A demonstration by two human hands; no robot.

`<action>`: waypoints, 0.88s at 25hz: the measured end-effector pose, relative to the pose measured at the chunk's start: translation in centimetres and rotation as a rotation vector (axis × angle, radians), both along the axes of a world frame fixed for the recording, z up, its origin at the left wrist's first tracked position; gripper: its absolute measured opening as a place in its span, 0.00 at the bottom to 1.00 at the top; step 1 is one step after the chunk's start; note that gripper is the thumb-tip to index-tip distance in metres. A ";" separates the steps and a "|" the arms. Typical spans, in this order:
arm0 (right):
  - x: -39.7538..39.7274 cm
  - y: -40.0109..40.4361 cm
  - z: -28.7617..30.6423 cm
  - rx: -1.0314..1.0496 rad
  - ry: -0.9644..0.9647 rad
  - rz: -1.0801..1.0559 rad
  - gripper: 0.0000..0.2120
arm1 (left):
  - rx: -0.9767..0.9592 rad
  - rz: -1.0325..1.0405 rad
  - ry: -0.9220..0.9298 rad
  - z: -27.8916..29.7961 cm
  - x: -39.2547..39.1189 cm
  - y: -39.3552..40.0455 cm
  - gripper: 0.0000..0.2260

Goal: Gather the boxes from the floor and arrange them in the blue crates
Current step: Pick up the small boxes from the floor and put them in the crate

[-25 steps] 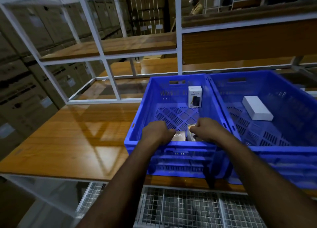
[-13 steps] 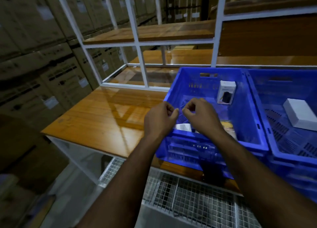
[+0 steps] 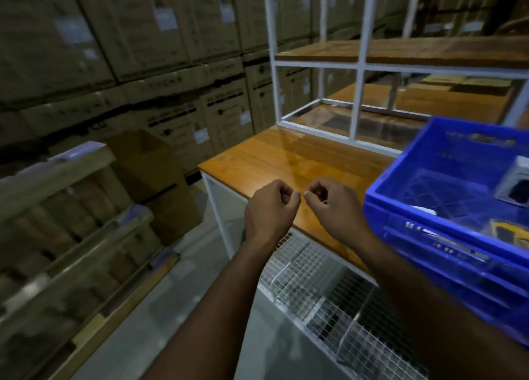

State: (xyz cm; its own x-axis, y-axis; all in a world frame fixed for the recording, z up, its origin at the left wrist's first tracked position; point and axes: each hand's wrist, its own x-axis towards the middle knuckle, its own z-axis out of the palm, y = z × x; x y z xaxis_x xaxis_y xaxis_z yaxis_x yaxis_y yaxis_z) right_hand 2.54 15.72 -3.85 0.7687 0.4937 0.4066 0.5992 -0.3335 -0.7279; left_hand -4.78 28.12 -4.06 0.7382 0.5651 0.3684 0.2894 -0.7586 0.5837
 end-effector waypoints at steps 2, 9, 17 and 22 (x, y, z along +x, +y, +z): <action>-3.4 3.0 -1.2 -0.080 0.002 0.111 0.05 | -0.008 0.075 0.028 -0.9 -4.6 2.5 0.10; -18.9 12.5 -5.6 -0.307 0.009 0.301 0.04 | -0.133 0.411 0.140 -6.1 -23.5 10.3 0.11; -34.7 21.0 -9.1 -0.420 -0.011 0.722 0.04 | -0.273 0.792 0.194 -9.2 -42.2 13.1 0.09; -43.1 24.1 -11.1 -0.458 -0.081 1.076 0.04 | -0.375 1.114 0.138 -10.6 -51.0 11.3 0.09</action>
State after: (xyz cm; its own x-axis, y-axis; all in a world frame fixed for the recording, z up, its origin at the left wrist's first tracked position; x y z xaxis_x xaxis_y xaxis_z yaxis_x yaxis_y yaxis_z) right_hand -40.52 39.86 -14.92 -0.1548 0.9867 0.0505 0.7709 0.1526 -0.6184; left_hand -55.81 39.44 -14.64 -0.2096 0.9778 -0.0021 0.7607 0.1644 0.6279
